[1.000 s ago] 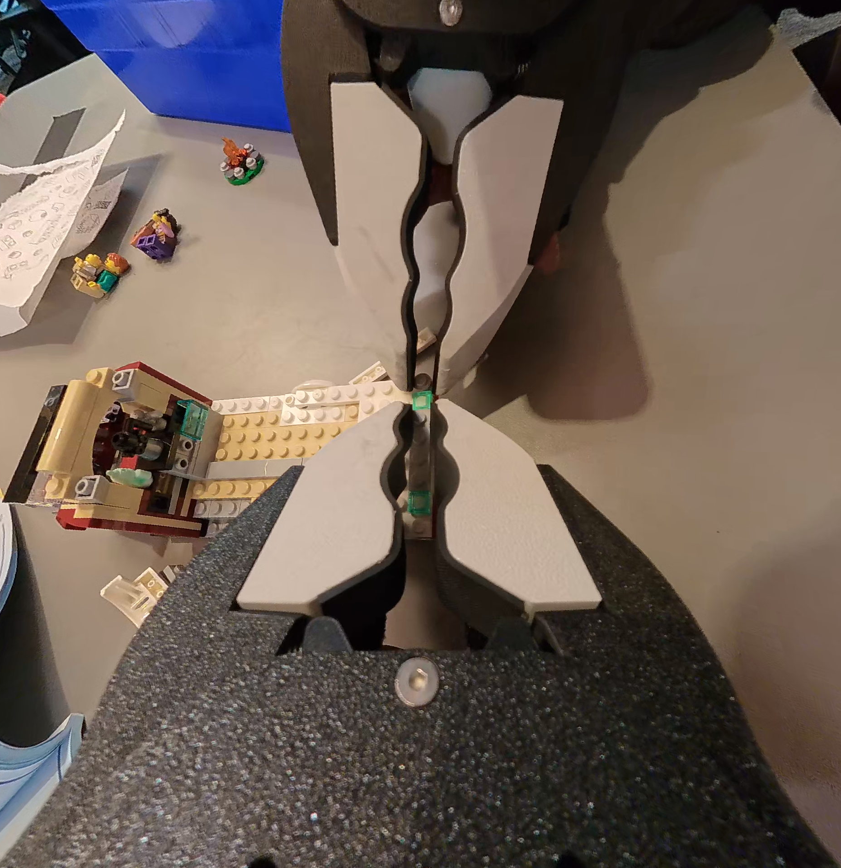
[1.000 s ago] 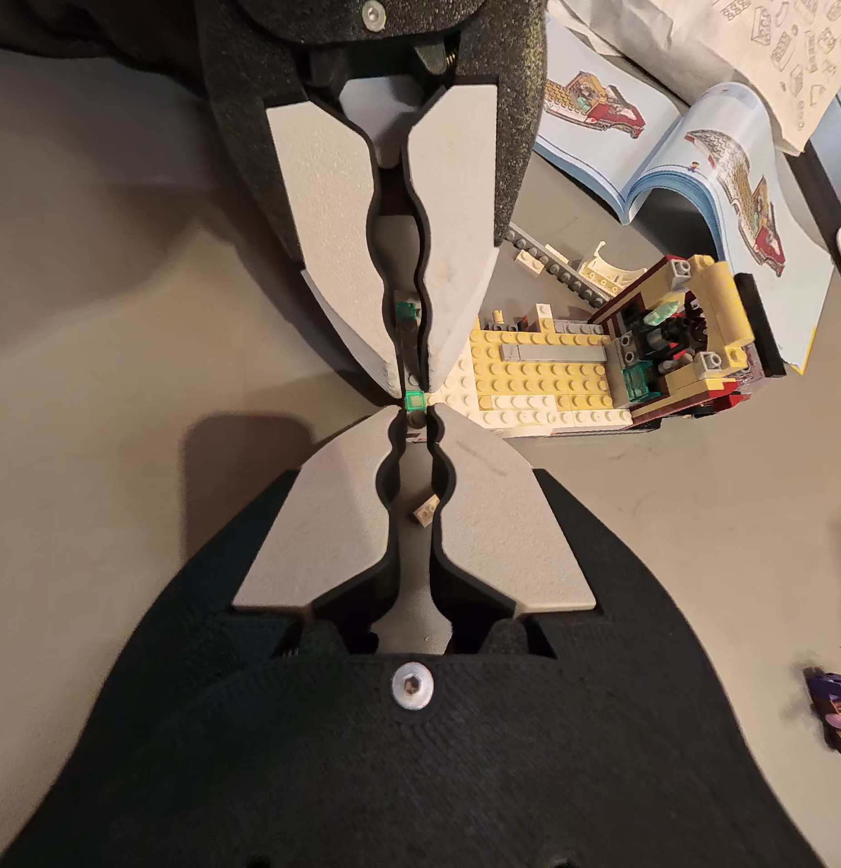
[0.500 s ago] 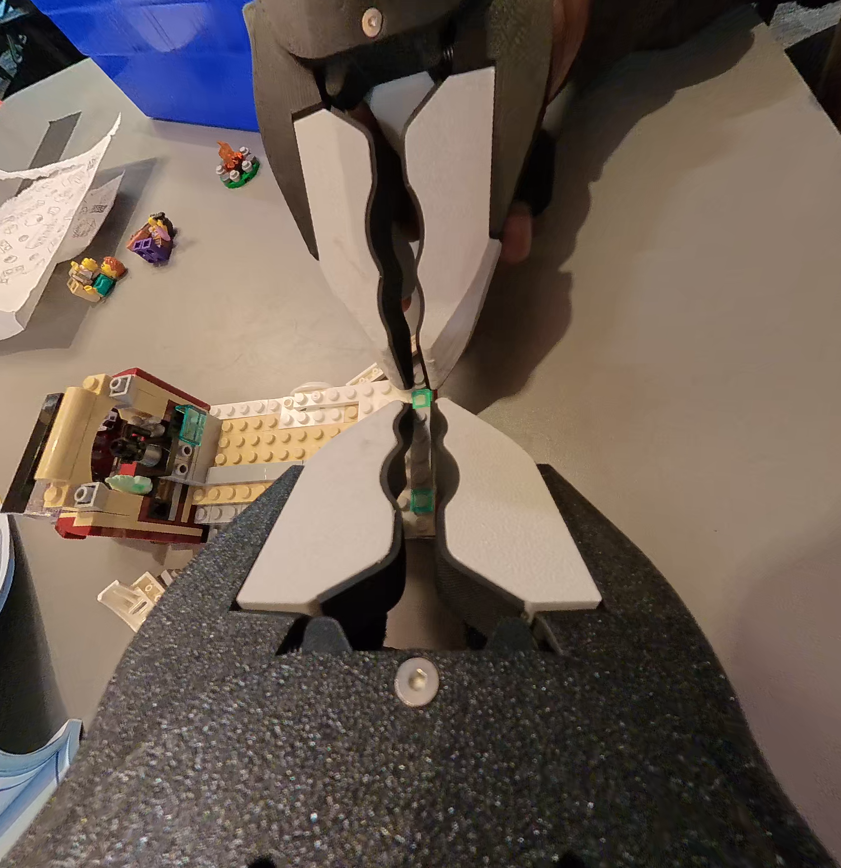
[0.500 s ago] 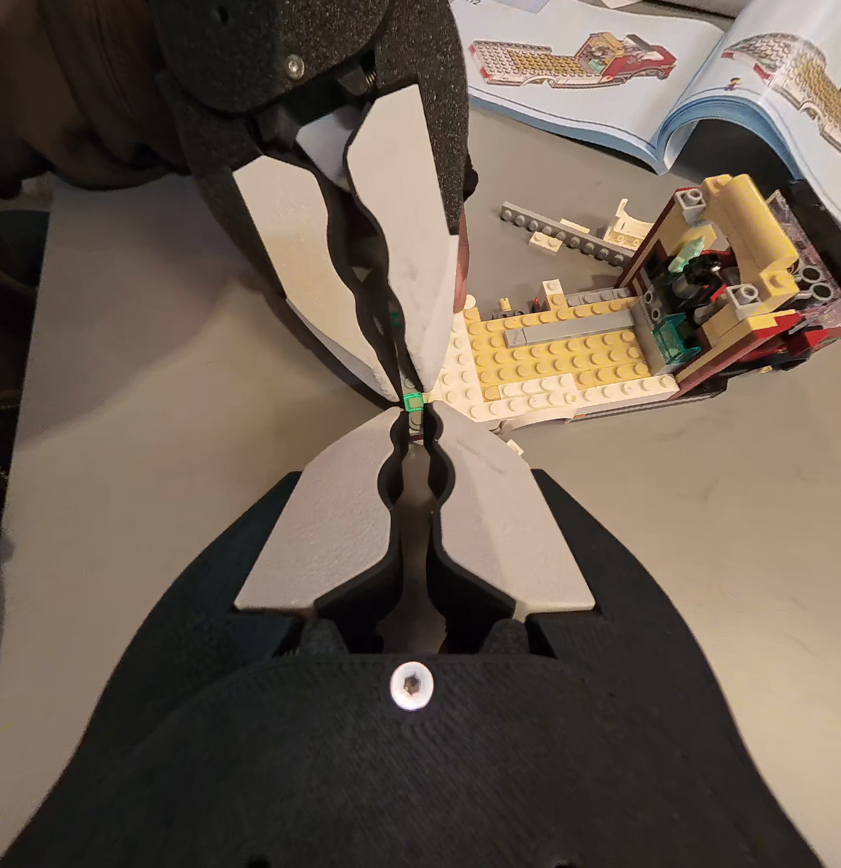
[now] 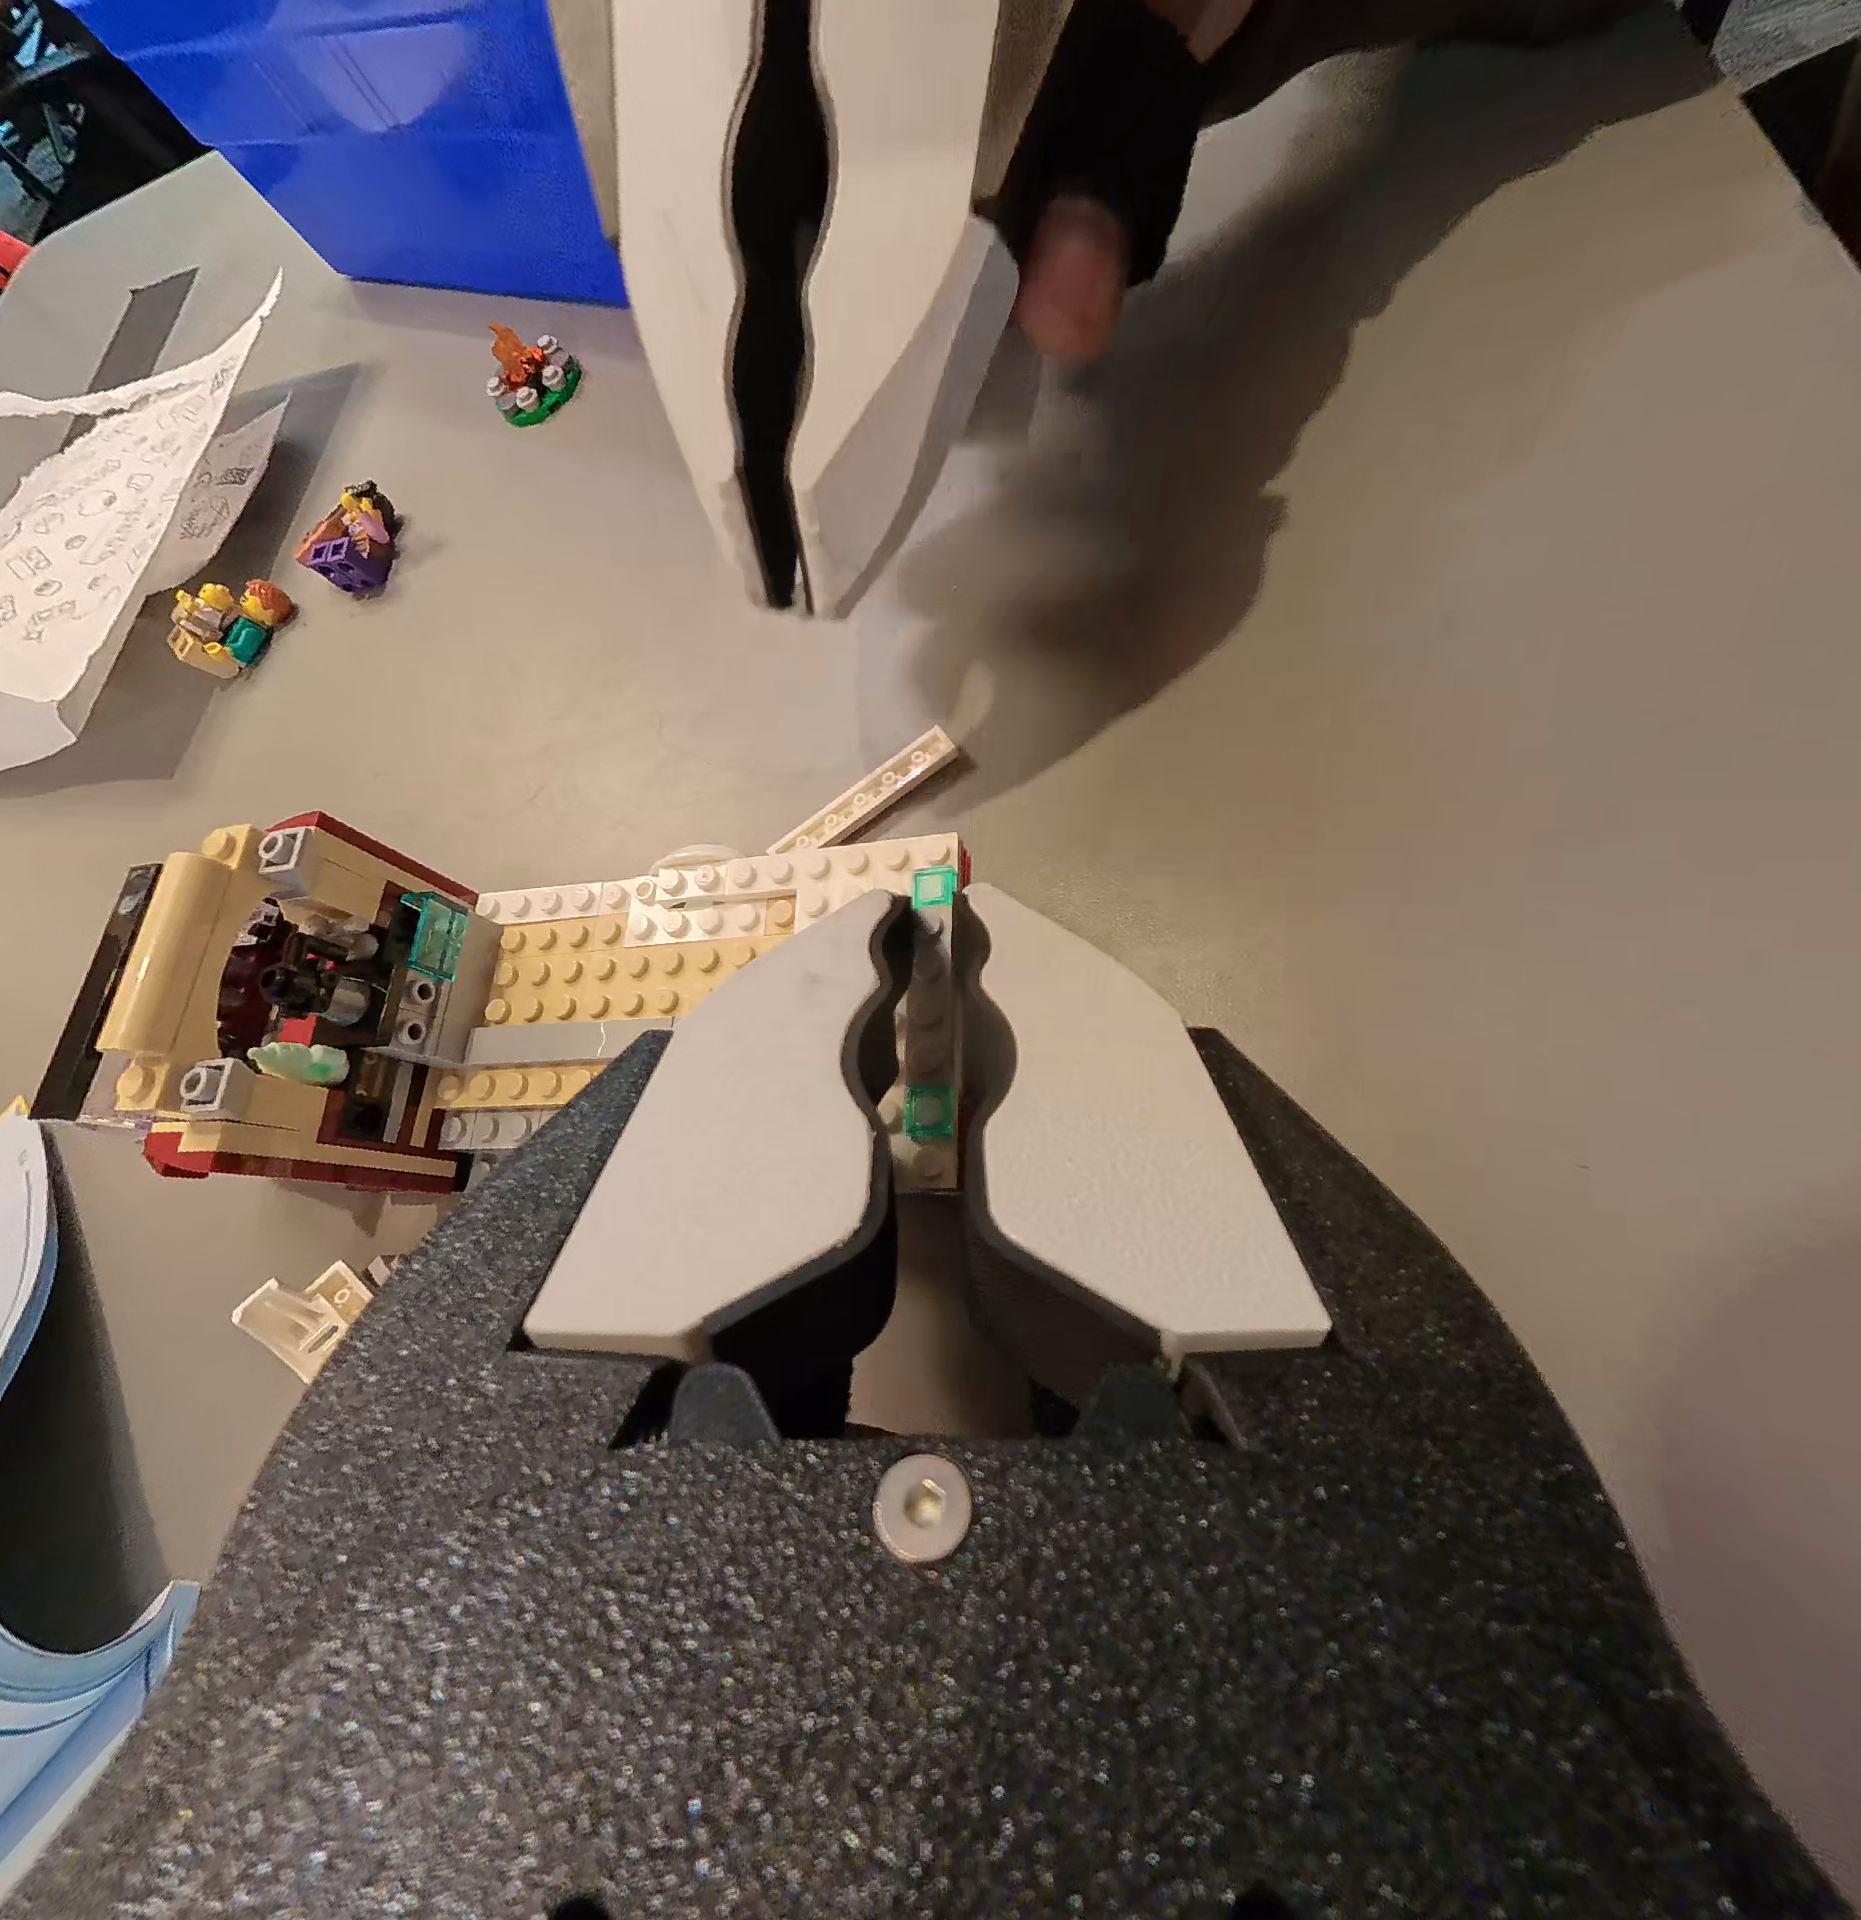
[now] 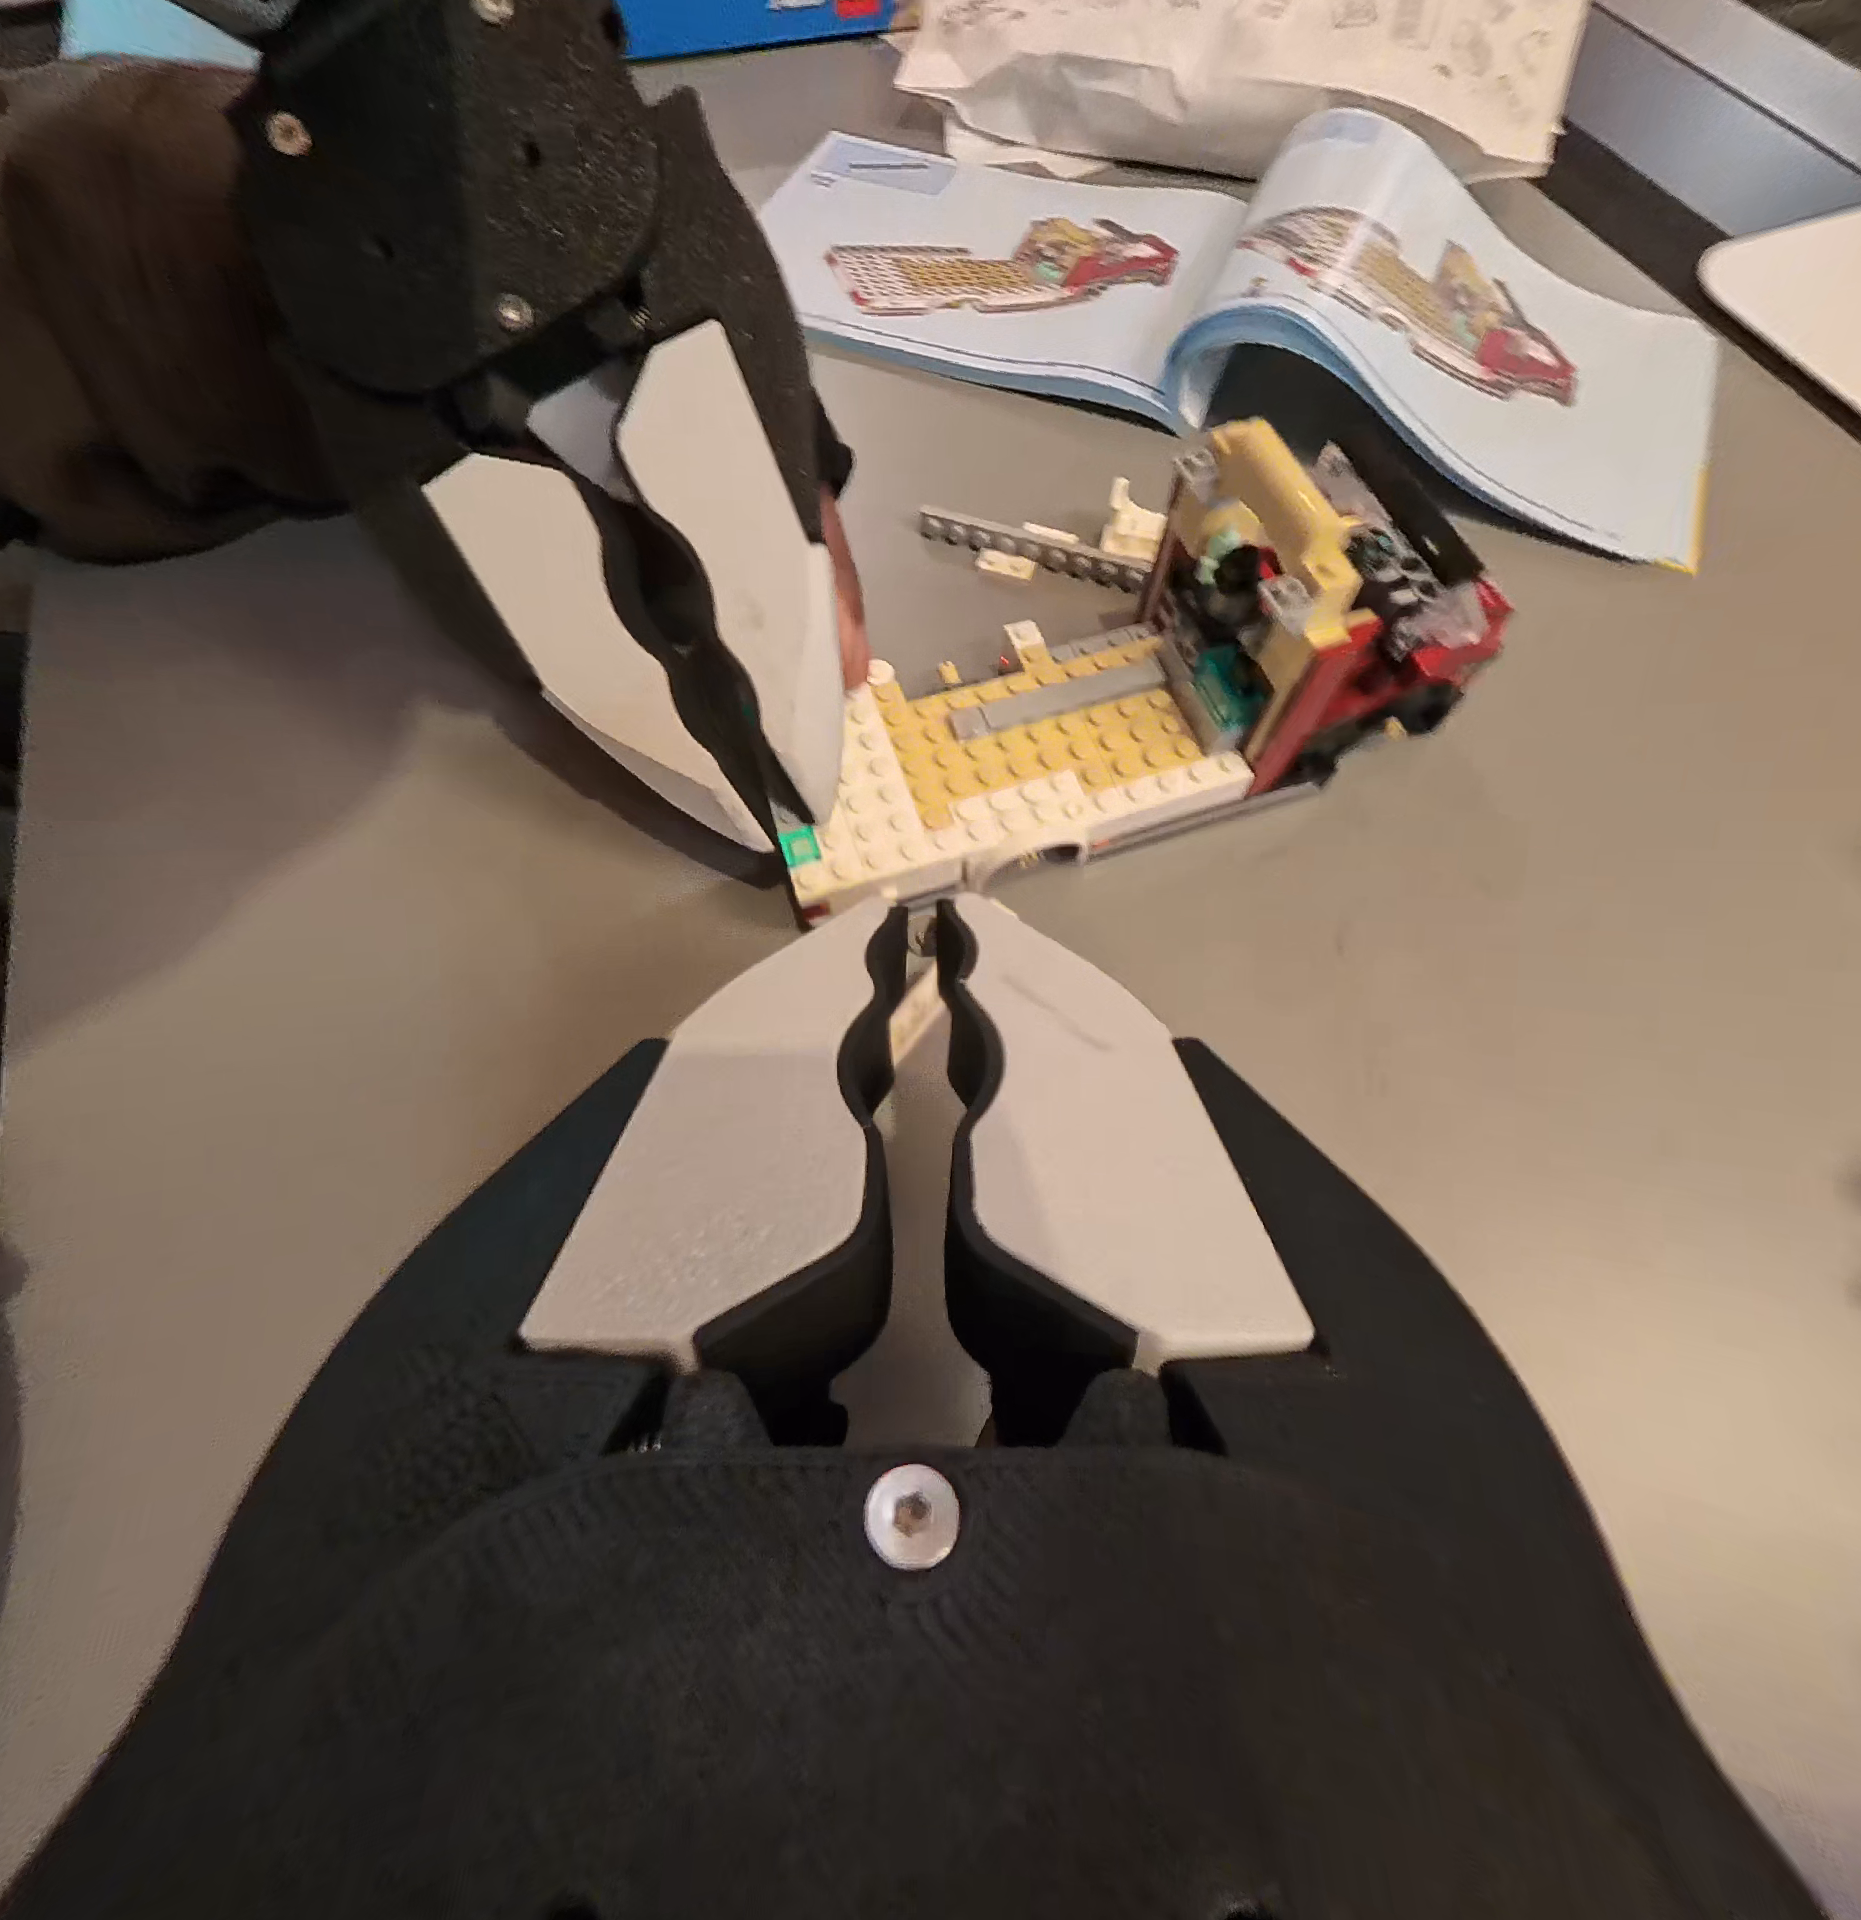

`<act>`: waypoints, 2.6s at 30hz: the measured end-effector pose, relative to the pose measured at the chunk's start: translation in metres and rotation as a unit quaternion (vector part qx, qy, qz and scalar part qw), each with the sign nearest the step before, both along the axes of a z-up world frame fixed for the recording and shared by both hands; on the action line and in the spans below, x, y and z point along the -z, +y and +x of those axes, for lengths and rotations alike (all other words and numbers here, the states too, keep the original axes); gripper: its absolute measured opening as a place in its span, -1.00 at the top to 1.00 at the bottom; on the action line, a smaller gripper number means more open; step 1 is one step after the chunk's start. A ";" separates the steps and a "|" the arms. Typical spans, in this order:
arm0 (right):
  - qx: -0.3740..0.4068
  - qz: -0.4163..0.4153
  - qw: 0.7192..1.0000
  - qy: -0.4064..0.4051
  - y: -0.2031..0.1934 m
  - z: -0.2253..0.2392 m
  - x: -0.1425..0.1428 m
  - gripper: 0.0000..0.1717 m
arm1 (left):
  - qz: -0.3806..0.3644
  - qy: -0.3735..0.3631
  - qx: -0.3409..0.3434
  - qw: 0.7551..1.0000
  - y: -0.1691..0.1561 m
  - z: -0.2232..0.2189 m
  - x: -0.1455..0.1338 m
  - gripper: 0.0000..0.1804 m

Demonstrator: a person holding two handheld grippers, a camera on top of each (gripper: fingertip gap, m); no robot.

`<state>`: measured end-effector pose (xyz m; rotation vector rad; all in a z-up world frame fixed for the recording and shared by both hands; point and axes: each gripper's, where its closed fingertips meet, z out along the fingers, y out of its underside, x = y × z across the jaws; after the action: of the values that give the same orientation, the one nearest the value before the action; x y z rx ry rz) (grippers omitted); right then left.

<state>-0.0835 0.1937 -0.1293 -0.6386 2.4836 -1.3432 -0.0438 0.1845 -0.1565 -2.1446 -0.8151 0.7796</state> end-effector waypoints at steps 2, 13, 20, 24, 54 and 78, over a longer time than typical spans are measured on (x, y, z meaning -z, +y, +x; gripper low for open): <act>0.047 -0.012 0.999 -0.008 0.011 -0.011 -0.007 0.94 | -0.004 0.004 -0.001 1.000 0.000 0.000 0.000 0.92; 0.360 -0.060 0.931 0.015 0.137 -0.181 -0.068 0.93 | 0.054 0.025 -0.006 0.998 0.002 0.008 -0.017 0.99; 0.397 0.009 0.917 0.030 0.151 -0.217 -0.036 0.72 | 0.089 0.026 -0.016 0.996 -0.004 0.011 -0.024 0.88; 0.346 -0.003 0.937 0.040 0.137 -0.188 -0.046 0.72 | 0.082 0.008 -0.016 0.996 -0.007 0.014 -0.019 0.86; -0.085 0.065 0.990 0.088 -0.033 0.070 0.022 0.88 | 0.027 -0.028 -0.011 0.999 -0.030 0.035 -0.003 0.89; -0.092 0.075 0.983 0.138 -0.044 0.077 0.026 0.89 | 0.008 -0.024 -0.014 1.000 -0.035 0.036 0.000 0.85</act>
<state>-0.0066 0.1500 -0.1551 -1.0527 2.6261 -1.0486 -0.0073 0.1493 -0.1564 -2.1496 -0.8740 0.7366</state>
